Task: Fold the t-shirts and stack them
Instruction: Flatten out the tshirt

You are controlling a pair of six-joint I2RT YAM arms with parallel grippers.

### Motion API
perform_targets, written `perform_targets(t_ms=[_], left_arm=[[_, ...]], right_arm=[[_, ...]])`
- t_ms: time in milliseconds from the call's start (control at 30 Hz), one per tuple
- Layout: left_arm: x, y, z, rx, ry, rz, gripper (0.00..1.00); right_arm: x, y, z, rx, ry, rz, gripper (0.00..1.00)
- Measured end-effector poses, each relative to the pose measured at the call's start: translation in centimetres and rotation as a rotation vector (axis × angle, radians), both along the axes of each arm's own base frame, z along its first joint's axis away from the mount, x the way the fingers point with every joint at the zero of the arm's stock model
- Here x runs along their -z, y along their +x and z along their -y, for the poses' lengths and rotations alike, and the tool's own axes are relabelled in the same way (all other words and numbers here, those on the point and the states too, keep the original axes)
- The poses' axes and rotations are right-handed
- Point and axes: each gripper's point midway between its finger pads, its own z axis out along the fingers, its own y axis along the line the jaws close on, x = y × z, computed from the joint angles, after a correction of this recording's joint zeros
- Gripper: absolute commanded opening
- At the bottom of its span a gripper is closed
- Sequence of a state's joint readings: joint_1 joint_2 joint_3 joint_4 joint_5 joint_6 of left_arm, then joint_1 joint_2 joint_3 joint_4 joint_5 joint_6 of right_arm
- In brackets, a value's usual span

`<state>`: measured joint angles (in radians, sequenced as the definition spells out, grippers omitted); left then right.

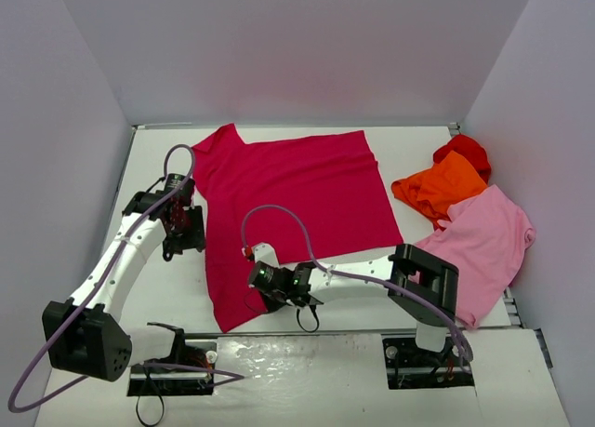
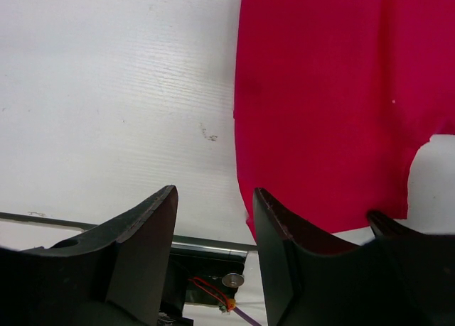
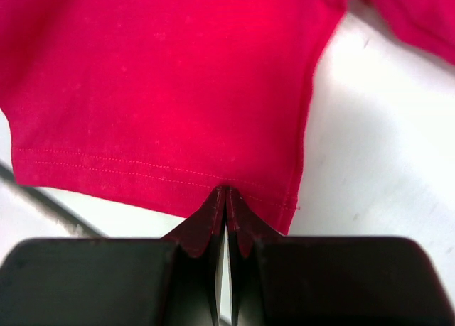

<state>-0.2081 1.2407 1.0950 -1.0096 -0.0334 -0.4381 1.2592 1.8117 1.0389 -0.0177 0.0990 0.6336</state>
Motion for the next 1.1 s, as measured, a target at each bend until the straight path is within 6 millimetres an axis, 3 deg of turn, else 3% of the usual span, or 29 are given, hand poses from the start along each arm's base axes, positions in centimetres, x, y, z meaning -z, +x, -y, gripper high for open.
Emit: perform_targets(t_ms=[200,233,400,533,667,800,867,933,1100], left_arm=[[0.0,0.0,0.0,0.001,0.000,0.000,0.44],[0.0,0.0,0.0,0.001,0.000,0.000,0.44],[0.0,0.0,0.0,0.006,0.002,0.000,0.44],[0.0,0.0,-0.3,0.003,0.015,0.000,0.44],[-0.4,-0.1,-0.7,-0.006,0.036,0.011,0.44],[-1.7,0.0,-0.9,-0.018,0.035,0.063,0.44],[-2.6,0.1,-0.9,-0.028,0.029,0.094,0.44],[-3.1,0.1,-1.0,-0.037,0.026,0.114,0.44],[-3.9,-0.7,-1.4,-0.058,0.033,0.128,0.44]], right_arm=[[0.0,-3.2,0.9,-0.017,-0.003,-0.033,0.01],[0.0,-3.5,0.9,-0.020,-0.006,-0.037,0.08],[-0.4,-4.1,1.3,-0.019,-0.036,-0.027,0.60],[-2.2,-2.7,1.9,0.012,-0.073,0.049,0.74],[-6.4,0.4,0.6,0.055,-0.026,0.138,0.76],[-11.7,5.5,-3.2,0.083,0.087,0.228,0.74],[-12.8,8.5,-5.1,0.090,0.103,0.263,0.73],[-12.6,11.3,-7.8,0.084,0.125,0.290,0.72],[-6.2,16.0,-11.3,0.006,0.045,0.256,0.71]])
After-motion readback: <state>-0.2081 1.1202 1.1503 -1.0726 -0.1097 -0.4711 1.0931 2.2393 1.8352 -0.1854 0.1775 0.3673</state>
